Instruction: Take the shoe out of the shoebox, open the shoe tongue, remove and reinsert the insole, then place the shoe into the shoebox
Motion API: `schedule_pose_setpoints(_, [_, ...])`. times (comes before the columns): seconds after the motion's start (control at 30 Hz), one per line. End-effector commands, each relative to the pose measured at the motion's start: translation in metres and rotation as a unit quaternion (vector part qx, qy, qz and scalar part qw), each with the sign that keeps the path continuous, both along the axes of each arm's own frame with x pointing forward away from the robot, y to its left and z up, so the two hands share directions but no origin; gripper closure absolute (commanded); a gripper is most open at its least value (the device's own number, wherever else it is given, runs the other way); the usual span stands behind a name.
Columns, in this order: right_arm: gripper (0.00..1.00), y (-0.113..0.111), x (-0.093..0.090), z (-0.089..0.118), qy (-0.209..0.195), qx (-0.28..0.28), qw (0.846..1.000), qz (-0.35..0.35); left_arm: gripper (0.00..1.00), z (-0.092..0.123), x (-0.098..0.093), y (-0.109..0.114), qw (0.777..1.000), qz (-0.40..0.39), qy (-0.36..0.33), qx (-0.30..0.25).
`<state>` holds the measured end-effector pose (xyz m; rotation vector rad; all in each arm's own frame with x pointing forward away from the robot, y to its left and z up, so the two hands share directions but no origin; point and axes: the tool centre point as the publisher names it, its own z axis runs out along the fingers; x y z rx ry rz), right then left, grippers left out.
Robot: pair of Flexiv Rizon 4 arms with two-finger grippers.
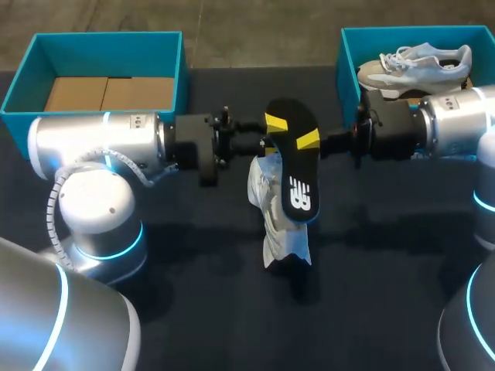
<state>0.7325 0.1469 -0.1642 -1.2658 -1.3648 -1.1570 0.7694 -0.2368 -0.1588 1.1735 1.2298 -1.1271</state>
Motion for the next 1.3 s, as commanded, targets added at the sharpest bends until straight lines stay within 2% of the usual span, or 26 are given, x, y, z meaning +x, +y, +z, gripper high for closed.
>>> schedule_pose_setpoints(0.03, [1.00, 0.005, 0.000, -0.001, -0.002, 0.001, 1.000, -0.001, 0.65, -0.003, 0.001, -0.007, 1.000, 0.002, 0.001, -0.006])
schedule_pose_setpoints(0.27, [1.00, 0.007, 0.000, -0.001, -0.005, 0.003, 1.000, 0.000, 0.74, -0.004, 0.002, -0.012, 1.000, 0.014, 0.004, -0.016])
schedule_pose_setpoints(0.4, [1.00, 0.009, 0.000, 0.001, -0.006, 0.005, 1.000, 0.001, 0.75, -0.005, 0.002, -0.014, 1.000, 0.016, 0.004, -0.018])
schedule_pose_setpoints(0.57, [1.00, 0.009, -0.001, 0.001, -0.007, 0.006, 1.000, 0.001, 0.89, -0.006, 0.003, -0.016, 1.000, 0.016, 0.003, -0.018])
schedule_pose_setpoints(0.63, [1.00, 0.009, -0.001, 0.001, -0.008, 0.006, 1.000, 0.001, 0.89, -0.007, 0.003, -0.016, 1.000, 0.018, 0.003, -0.017])
schedule_pose_setpoints(0.8, [1.00, 0.008, -0.001, 0.000, -0.006, 0.006, 1.000, 0.001, 1.00, -0.011, 0.004, -0.014, 1.000, 0.023, 0.010, -0.016])
schedule_pose_setpoints(0.9, [1.00, 0.007, 0.000, 0.000, -0.008, 0.006, 1.000, -0.002, 1.00, -0.012, 0.004, -0.013, 1.000, 0.023, 0.016, -0.013])
schedule_pose_setpoints(0.93, [0.74, 0.006, -0.001, 0.000, -0.008, 0.006, 1.000, -0.003, 1.00, -0.012, 0.004, -0.013, 0.999, 0.023, 0.020, -0.013])
schedule_pose_setpoints(0.97, [0.41, 0.004, -0.001, -0.001, -0.013, 0.003, 1.000, -0.008, 1.00, -0.012, 0.004, -0.013, 0.999, 0.021, 0.023, -0.012])
schedule_pose_setpoints(1.0, [0.00, 0.003, -0.002, -0.002, -0.015, 0.002, 1.000, -0.010, 1.00, -0.013, 0.004, -0.012, 0.999, 0.019, 0.029, -0.011])
schedule_pose_setpoints(1.13, [0.00, -0.007, -0.004, -0.006, -0.046, -0.012, 0.999, -0.017, 1.00, -0.015, -0.002, -0.010, 0.999, 0.003, 0.048, -0.014])
schedule_pose_setpoints(1.3, [0.00, -0.025, -0.006, -0.006, -0.142, -0.053, 0.988, -0.033, 1.00, -0.019, -0.012, -0.004, 0.995, -0.012, 0.096, -0.019])
